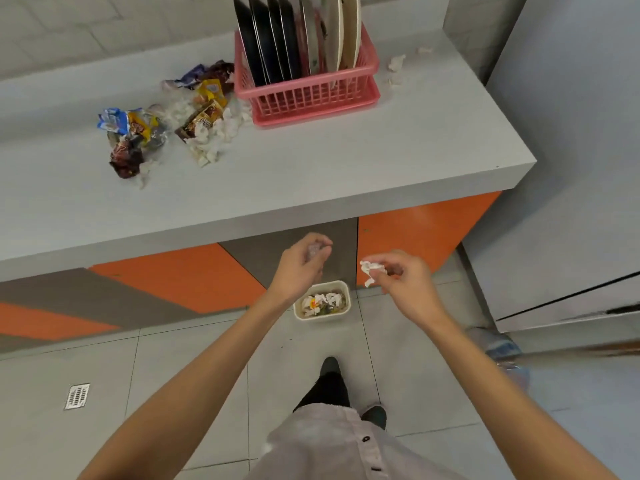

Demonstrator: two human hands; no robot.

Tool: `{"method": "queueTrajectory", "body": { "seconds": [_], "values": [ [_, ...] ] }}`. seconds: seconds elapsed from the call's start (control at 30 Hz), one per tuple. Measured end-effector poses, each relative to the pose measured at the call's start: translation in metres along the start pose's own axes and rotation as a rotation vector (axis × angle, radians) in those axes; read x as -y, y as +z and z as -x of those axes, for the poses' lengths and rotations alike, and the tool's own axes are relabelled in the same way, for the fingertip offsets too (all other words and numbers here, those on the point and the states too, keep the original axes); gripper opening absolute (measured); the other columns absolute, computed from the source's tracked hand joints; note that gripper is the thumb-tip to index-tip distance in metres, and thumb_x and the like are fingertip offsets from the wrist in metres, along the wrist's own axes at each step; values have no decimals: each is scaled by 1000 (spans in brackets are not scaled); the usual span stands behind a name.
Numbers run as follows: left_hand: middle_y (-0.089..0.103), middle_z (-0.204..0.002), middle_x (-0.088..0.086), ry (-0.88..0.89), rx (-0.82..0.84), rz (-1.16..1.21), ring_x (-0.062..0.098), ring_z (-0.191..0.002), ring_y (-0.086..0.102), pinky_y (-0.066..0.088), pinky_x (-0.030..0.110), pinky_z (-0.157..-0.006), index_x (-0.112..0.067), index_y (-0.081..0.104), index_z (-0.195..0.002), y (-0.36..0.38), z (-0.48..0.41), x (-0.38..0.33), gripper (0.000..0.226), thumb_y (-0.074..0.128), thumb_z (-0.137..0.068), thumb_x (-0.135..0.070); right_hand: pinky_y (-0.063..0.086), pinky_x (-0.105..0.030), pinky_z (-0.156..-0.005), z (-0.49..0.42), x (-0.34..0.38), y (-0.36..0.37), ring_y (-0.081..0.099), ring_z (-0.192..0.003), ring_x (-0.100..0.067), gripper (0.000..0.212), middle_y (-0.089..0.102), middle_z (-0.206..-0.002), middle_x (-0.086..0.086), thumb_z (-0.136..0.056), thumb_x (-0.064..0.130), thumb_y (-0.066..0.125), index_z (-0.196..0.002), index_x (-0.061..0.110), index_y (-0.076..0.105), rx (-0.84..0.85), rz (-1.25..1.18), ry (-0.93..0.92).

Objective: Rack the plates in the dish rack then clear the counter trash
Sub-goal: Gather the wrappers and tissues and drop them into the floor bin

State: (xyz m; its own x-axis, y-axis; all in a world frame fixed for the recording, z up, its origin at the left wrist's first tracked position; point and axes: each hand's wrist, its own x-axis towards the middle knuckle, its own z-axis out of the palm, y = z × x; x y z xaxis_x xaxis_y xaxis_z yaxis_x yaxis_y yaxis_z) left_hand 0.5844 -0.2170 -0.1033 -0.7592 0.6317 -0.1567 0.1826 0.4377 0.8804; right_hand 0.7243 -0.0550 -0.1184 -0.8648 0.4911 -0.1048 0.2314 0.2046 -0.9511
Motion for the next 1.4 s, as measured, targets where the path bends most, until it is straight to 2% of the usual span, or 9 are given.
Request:
{"method": "queueTrajectory", "body": {
  "seconds": [0.07, 0.23, 0.47, 0.67, 0.8, 1.0, 1.1, 1.27, 1.4],
  "values": [
    [65, -85, -17, 14, -12, -63, -4, -72, 58, 43, 12, -67, -22, 66, -95, -9, 12, 8, 9, 58, -96, -27, 47, -28, -62, 11, -3, 12, 64, -77, -15, 22, 65, -87, 18, -85, 7, 70, -96, 25, 76, 1, -3, 23],
    [56, -68, -5, -100, 1, -82, -2, -60, 45, 35, 16, -57, -12, 54, -76, -34, 28, 49, 34, 67, -88, -41, 43, -22, -54, 23, -12, 46, 63, -64, -19, 18, 67, -86, 4, -84, 6, 73, -90, 23, 74, 7, -12, 135],
    [52, -79, -8, -253, 192, -103, 10, -77, 48, 36, 29, -68, -28, 47, -73, -53, 16, 137, 29, 40, -101, -27, 44, -36, -55, 3, -58, 93, 65, -63, -30, 19, 69, -80, -6, -81, 3, 73, -82, 19, 62, 27, 85, 289],
    [44, -76, -9, -19, 393, -253, 9, -70, 41, 32, 22, -63, -19, 42, -79, -37, 2, 240, 17, 38, -95, -12, 52, -23, -62, -15, -127, 147, 65, -63, -17, 17, 67, -89, 8, -82, 4, 74, -82, 21, 70, 147, 192, 282],
    [46, -85, -3, 17, 465, -302, 8, -72, 43, 36, 21, -64, -10, 49, -86, -17, -11, 300, 11, 42, -91, -4, 45, -13, -59, -30, -180, 169, 60, -56, -9, 14, 67, -87, 10, -82, 7, 75, -88, 20, 72, 167, 224, 281],
    [68, -95, 4, -155, 411, -236, 11, -77, 66, 49, 22, -48, -20, 57, -101, 29, -85, 382, 17, 50, -95, -6, 43, -13, -55, -87, -285, 194, 61, -53, -7, 25, 67, -74, 2, -83, 7, 73, -78, 31, 65, 222, 317, 310],
    [69, -83, 9, -177, 338, -228, 18, -66, 69, 48, 25, -39, -20, 60, -94, 63, -117, 431, 7, 62, -93, -13, 41, -6, -59, -124, -340, 205, 60, -58, -8, 14, 66, -78, 1, -82, 3, 71, -85, 17, 71, 217, 383, 282],
    [64, -81, -1, -117, 245, -354, 16, -67, 57, 43, 27, -57, -26, 61, -81, 113, -148, 511, 22, 81, -77, -33, 36, -10, -59, -158, -425, 233, 52, -62, 1, 14, 63, -84, 2, -84, 1, 67, -91, 11, 74, 259, 501, 251],
    [47, -102, -8, 50, 229, -447, 9, -87, 50, 42, 29, -72, -23, 60, -103, 128, -177, 568, 19, 65, -89, -35, 31, -14, -72, -177, -488, 263, 50, -81, -11, 20, 52, -98, 3, -86, 2, 63, -99, 14, 73, 279, 564, 272]
  ]
}}
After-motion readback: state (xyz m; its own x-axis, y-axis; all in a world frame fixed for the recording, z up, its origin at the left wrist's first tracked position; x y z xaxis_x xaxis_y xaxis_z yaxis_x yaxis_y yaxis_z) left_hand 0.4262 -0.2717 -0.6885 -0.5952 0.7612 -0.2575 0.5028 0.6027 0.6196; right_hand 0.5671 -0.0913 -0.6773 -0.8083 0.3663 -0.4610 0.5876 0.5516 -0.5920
